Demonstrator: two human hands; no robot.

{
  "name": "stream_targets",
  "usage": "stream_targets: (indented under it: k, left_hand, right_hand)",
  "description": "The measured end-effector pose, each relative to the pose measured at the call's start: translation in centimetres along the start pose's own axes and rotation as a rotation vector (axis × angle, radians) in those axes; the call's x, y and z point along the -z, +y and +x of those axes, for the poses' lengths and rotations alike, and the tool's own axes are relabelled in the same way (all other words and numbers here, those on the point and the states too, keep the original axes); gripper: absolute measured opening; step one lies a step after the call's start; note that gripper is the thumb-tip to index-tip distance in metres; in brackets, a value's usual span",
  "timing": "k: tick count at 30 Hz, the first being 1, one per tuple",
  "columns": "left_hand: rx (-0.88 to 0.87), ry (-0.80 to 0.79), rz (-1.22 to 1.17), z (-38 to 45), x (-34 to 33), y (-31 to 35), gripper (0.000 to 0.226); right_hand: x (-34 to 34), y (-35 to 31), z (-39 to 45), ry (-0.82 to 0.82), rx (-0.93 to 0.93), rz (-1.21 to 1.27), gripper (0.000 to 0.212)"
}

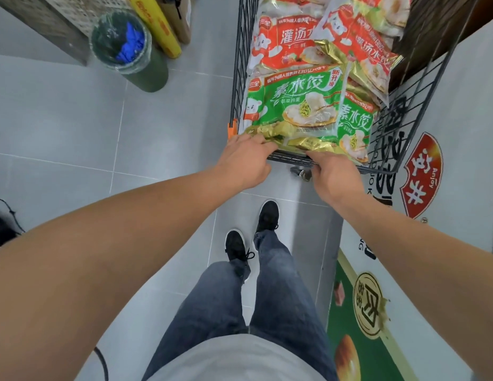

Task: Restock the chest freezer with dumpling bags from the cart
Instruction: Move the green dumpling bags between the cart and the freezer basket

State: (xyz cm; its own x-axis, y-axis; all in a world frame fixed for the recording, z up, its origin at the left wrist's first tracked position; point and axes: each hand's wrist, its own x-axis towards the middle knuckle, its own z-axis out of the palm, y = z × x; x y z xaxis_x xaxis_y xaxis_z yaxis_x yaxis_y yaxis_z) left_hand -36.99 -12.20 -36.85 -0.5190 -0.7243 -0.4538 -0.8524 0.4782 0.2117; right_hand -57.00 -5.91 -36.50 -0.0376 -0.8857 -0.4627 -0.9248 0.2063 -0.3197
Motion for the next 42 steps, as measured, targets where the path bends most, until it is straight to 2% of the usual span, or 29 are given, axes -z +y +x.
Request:
stream_targets:
  k: [8,13,16,20,26,31,37,42]
  left_hand:
    - [-0.046,0.003,-0.010,-3.5,-2.2,0.6,0.048]
    - [-0.075,0.000,-0.008,-4.9,-3.8,2.6,0.045]
    - [-0.085,0.037,-0.026,-6.2,-5.4,3.2,0.045]
    - [-0.041,0.053,-0.006,-8.2,-7.4,4.5,0.039]
    - [0.065,0.076,0.032,-12.3,-10.6,6.4,0.033]
    - [0.185,0.060,-0.027,-16.4,-13.0,7.8,0.028]
    - [0.228,0.042,0.008,-21.6,-15.9,10.1,0.028]
    - [0.197,-0.041,0.015,-25.9,-18.0,11.0,0.028]
  right_hand:
    - [-2.5,0.2,-4.0,-0.042,-0.027,-0.034,0.044]
    - [-4.2,2.1,-6.7,0.080,-0.080,-0.119,0.051]
    - [-5.1,2.5,-7.9,0.128,-0.061,-0.125,0.045]
    - [-6.2,2.7,-10.1,0.108,-0.051,-0.120,0.032]
    - [-8.5,3.3,-14.2,0.026,-0.014,-0.033,0.037]
    - [-9.6,4.1,-18.5,-0.033,0.042,0.023,0.030]
    - [-12.5,4.5,-25.2,0.020,-0.064,0.060,0.029]
    - [-15.7,3.5,-30.3,0.015,-0.150,0.089,0.030]
